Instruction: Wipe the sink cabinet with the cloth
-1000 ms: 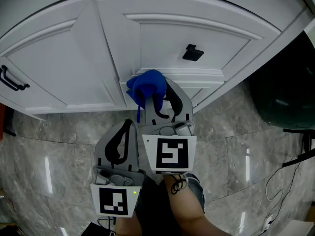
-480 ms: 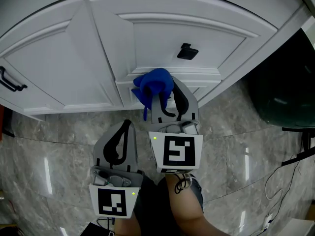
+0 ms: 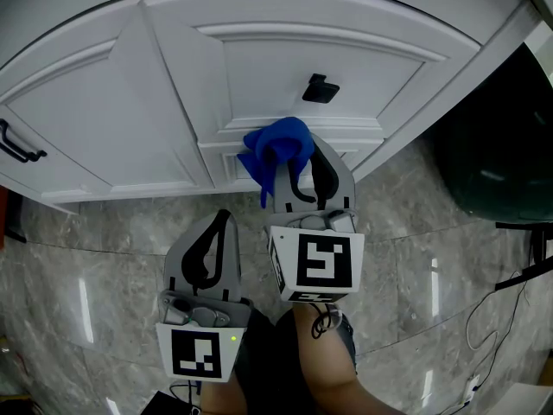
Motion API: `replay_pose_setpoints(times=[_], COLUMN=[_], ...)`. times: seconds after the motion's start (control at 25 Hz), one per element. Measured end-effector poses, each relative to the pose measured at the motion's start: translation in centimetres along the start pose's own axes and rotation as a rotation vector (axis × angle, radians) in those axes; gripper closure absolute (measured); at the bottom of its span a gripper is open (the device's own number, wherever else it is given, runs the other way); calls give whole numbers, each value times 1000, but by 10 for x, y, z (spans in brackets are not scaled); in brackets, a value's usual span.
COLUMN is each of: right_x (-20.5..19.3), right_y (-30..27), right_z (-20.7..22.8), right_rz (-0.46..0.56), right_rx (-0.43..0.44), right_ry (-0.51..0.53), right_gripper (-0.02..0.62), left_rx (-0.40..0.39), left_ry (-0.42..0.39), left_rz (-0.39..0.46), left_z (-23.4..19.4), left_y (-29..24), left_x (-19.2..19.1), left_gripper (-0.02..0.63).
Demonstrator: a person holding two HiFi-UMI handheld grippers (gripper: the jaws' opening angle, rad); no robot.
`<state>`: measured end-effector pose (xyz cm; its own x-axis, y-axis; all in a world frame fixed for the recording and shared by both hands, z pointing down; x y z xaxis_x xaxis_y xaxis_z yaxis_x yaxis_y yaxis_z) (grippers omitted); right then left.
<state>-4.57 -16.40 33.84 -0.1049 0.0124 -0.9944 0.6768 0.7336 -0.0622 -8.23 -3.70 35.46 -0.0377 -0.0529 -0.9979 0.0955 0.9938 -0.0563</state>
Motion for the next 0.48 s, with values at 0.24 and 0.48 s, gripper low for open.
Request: replay_pose_setpoints(times=[0.24, 0.48], right_x=[-1, -1], right_y=[2, 4], right_z=[9, 19], right_rz=[-5, -9], right_rx=[-7, -12], right_ry=[-21, -47], right_gripper=[479, 479], left_rx=[-1, -10], left_ry=[1, 0], left_rz=[1, -2], left_z=[1, 4], left_y=[0, -1], left_x=[1, 0], left_gripper=[606, 606])
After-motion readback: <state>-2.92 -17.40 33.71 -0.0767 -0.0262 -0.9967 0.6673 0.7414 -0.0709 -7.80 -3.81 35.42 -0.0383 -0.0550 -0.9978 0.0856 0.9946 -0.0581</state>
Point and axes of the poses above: the fingertips, and each gripper's own axes: y backward along the fingers, z to its right, x out of its top, the point moved 1 cm from there along y, backward along the fingers, and after that the axes turned 3 degrees about -z, right-handed, at the moved point
